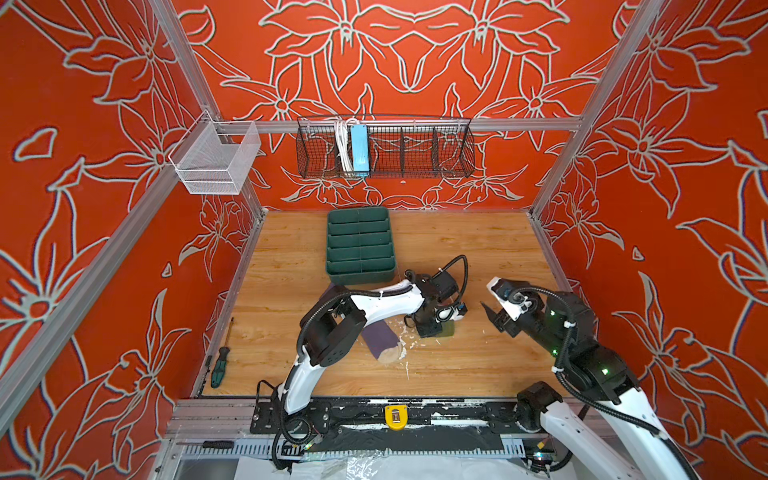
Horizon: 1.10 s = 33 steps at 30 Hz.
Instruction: Roll the socks
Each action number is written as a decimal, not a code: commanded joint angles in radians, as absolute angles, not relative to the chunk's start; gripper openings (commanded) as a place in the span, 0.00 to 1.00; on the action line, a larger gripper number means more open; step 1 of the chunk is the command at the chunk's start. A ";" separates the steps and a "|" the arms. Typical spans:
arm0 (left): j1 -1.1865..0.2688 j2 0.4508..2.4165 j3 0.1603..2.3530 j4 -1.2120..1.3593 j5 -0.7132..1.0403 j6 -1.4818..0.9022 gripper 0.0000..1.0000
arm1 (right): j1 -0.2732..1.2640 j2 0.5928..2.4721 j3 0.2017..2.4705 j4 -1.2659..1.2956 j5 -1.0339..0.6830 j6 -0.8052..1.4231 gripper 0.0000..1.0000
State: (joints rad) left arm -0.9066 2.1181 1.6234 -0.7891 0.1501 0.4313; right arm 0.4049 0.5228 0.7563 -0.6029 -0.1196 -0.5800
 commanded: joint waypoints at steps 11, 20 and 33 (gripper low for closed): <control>-0.862 2.344 1.776 -1.028 0.285 0.334 0.00 | 0.612 0.624 0.546 -0.638 -0.131 -1.038 0.76; -0.856 2.375 1.789 -1.036 0.317 0.339 0.00 | 0.718 1.014 0.520 -0.318 -0.040 -1.012 0.75; -0.850 2.409 1.849 -1.092 0.387 0.398 0.00 | 0.716 1.305 0.475 0.020 0.072 -0.979 0.67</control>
State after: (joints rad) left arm -0.8230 2.2967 1.8866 -1.0458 0.3691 0.3782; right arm 0.7136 1.2617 0.5011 -0.0967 0.0525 -0.9916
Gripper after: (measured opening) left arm 0.181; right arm 0.680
